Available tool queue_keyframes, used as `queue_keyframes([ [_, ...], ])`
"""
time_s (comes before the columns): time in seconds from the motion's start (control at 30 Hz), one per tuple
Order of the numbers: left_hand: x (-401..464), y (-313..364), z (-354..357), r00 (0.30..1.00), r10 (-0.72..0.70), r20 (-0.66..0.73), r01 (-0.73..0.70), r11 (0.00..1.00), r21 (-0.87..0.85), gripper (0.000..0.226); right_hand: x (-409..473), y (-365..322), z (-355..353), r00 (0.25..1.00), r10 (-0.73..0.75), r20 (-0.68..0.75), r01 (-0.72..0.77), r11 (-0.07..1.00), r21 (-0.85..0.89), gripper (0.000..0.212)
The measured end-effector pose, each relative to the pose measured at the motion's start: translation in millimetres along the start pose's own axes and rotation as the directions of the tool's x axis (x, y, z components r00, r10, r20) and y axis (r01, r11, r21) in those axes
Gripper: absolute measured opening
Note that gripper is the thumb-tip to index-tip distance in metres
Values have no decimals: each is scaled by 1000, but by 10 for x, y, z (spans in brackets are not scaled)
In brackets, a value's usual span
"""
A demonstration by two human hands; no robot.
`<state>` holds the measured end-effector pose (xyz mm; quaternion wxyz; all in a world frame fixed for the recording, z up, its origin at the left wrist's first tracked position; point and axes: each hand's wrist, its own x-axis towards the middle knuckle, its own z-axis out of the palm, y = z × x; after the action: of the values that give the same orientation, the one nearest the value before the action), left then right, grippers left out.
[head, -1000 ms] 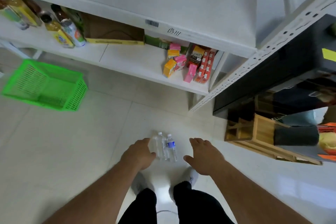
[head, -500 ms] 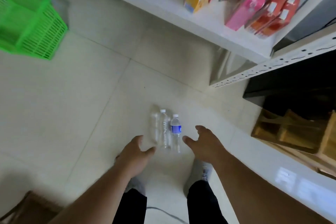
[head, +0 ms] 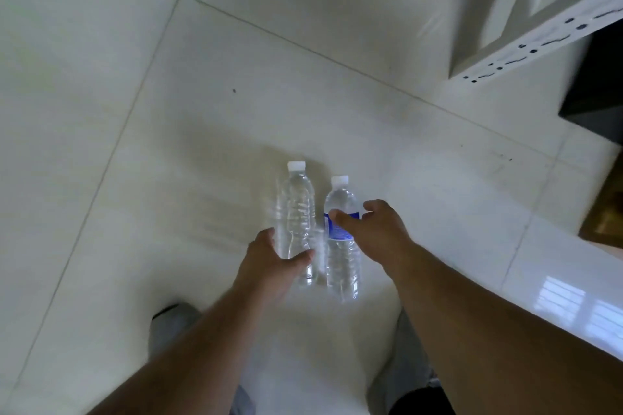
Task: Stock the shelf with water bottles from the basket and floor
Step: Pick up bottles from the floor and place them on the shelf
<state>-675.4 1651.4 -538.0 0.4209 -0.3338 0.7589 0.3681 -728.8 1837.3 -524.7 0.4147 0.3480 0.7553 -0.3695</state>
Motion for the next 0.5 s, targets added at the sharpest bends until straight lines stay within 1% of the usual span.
queue_keyframes([
  [0.1, 136, -8, 141, 1000, 11, -3, -11, 1000, 0, 95, 158, 99, 39, 999, -44, -13, 44, 999, -15, 81],
  [0.17, 186, 6, 182, 1000, 16, -12, -15, 1000, 15, 78, 202, 141, 30, 996, -83, -18, 83, 996, -31, 71],
  [0.2, 194, 18, 183, 1000, 18, -21, -18, 1000, 21, 69, 210, 160, 26, 995, -100, -16, 100, 995, -23, 63],
  [0.3, 197, 71, 187, 999, 25, -40, -25, 1000, 14, 52, 207, 217, 8, 992, -125, -9, 125, 992, 20, 23],
  [0.33, 187, 91, 182, 999, 27, -37, -27, 1000, 2, 47, 194, 223, 9, 992, -129, -11, 130, 991, 32, 15],
  [0.37, 175, 114, 177, 999, 29, -35, -29, 1000, -5, 43, 183, 227, 16, 991, -132, -12, 132, 991, 32, 14],
  [0.5, 175, 154, 190, 1000, 8, -16, -8, 999, -37, 34, 193, 209, 56, 994, -100, -45, 100, 995, -12, 25],
])
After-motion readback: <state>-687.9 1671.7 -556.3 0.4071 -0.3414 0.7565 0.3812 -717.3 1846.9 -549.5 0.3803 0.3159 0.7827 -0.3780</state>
